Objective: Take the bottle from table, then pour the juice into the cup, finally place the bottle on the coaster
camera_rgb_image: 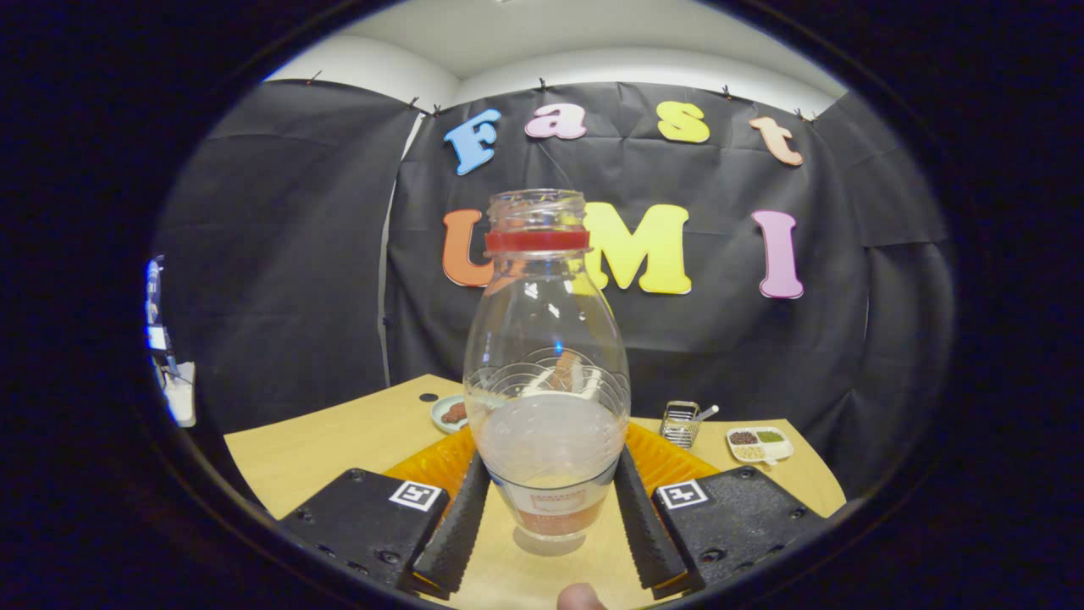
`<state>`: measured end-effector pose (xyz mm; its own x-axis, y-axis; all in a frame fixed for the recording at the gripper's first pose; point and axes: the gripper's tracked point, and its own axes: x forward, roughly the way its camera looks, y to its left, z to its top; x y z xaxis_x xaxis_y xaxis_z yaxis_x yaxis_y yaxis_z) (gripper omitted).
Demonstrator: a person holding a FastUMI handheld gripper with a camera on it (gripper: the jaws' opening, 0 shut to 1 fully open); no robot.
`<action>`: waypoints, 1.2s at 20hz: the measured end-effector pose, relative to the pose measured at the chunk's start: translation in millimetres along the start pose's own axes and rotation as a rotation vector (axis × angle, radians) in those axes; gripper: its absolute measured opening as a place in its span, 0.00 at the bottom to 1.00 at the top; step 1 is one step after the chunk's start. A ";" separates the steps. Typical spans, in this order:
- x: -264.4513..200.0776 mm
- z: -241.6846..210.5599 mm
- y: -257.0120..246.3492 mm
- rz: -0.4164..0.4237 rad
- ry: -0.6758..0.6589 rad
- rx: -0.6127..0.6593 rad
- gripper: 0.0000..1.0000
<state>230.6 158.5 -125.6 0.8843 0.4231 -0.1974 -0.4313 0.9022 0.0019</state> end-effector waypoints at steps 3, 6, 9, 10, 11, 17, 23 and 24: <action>26.9 -27.6 1.4 0.011 0.018 0.010 0.78; 48.6 -55.8 -0.9 0.013 0.043 0.035 0.78; 69.7 -80.7 -0.6 0.011 0.079 0.054 0.78; 73.8 -89.0 -0.5 0.009 0.092 0.051 0.78; 78.3 -98.1 0.8 0.012 0.104 0.053 0.78; 101.0 -140.0 2.0 0.010 0.155 0.051 0.79; 107.6 -157.0 -3.6 -0.004 0.171 0.059 0.81; 107.4 -157.8 -5.3 -0.008 0.172 0.062 0.82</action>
<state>299.7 186.0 -301.5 0.8416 0.4003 -0.3625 -0.4080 0.9111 0.0590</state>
